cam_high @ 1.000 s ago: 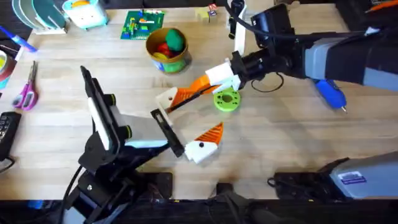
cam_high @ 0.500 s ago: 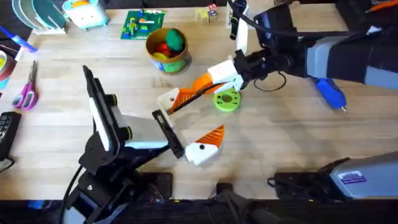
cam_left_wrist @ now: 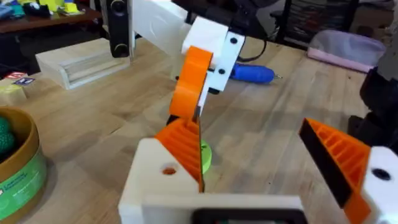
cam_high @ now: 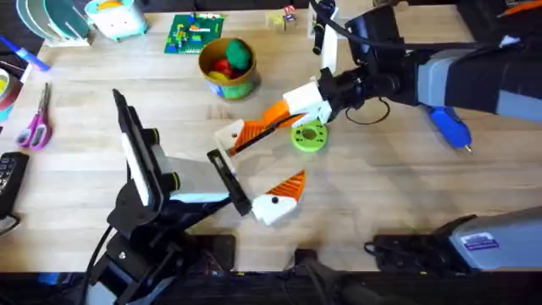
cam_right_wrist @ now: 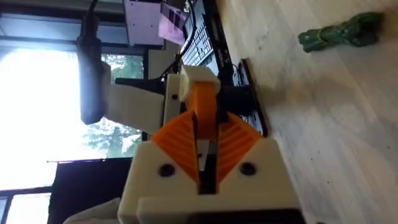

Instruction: Pick up the gripper from the table and insert it into the empty holder that is missing its gripper. Then pick up a screw, insert it into the mounting hole, and use the screwdriver to tighten it. Finally, clean up the table by picking up the vegetable and placing it into the bucket.

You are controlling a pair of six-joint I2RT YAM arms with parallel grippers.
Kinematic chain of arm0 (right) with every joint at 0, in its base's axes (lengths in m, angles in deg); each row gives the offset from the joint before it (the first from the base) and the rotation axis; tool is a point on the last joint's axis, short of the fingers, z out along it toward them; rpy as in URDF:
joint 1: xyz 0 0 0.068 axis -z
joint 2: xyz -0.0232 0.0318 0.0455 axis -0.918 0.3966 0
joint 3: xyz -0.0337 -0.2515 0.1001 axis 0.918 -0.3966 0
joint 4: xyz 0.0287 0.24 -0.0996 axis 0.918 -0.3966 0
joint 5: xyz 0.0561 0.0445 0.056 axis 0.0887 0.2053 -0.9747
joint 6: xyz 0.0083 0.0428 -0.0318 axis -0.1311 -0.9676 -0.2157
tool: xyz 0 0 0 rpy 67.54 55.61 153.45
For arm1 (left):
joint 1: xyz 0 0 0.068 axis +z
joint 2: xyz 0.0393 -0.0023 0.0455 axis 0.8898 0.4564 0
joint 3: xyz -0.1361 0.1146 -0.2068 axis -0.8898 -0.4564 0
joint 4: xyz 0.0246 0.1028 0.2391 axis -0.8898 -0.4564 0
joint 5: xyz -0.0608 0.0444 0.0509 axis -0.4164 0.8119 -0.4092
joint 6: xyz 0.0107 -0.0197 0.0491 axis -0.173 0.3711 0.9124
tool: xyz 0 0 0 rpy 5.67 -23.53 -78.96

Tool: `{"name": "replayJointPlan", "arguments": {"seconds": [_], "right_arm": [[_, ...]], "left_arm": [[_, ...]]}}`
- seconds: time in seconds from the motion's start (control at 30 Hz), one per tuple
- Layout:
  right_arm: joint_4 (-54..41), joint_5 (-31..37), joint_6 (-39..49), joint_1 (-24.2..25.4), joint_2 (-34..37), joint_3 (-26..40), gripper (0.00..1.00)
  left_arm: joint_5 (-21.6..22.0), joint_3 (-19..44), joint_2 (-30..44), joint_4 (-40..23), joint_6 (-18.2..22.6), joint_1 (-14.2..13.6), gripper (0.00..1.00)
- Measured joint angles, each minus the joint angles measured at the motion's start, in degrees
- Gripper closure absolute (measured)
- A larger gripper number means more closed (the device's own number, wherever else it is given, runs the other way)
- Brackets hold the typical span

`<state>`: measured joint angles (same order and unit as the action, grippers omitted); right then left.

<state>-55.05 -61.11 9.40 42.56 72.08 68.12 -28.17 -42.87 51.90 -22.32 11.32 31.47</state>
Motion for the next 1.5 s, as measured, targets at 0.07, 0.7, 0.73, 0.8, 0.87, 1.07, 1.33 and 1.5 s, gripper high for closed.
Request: {"name": "replayJointPlan", "arguments": {"seconds": [0.07,0.7,0.73,0.8,0.87,1.07,1.33,1.5], "right_arm": [[-0.09,0.06,-0.08,0.04,0.01,0.00,0.969],[0.58,2.82,-1.72,-0.72,0.01,0.01,0.991],[0.66,2.91,-1.77,-0.76,0.00,0.00,0.991],[0.74,3.04,-1.93,-0.82,0.00,0.00,0.991],[0.79,3.04,-1.96,-0.83,0.00,0.02,0.991],[0.72,3.02,-2.40,-0.94,0.00,0.00,0.851],[0.42,3.74,-2.57,-1.79,0.02,0.01,0.663],[0.40,4.18,-2.60,-1.79,0.02,0.00,0.551]], "left_arm": [[0.04,0.00,-0.02,0.02,0.04,0.02,0.009],[0.73,0.00,0.00,-0.07,-0.09,0.02,0.007],[0.83,0.00,0.00,-0.07,-0.11,0.02,0.008],[0.94,0.00,0.00,-0.07,-0.13,0.02,0.008],[0.96,0.00,0.00,-0.07,-0.13,0.02,0.008],[1.02,0.00,0.00,-0.07,-0.11,0.02,0.009],[0.04,0.00,0.00,0.00,-0.02,0.00,0.008],[0.02,0.00,0.00,-0.02,-0.02,0.00,0.008]]}}
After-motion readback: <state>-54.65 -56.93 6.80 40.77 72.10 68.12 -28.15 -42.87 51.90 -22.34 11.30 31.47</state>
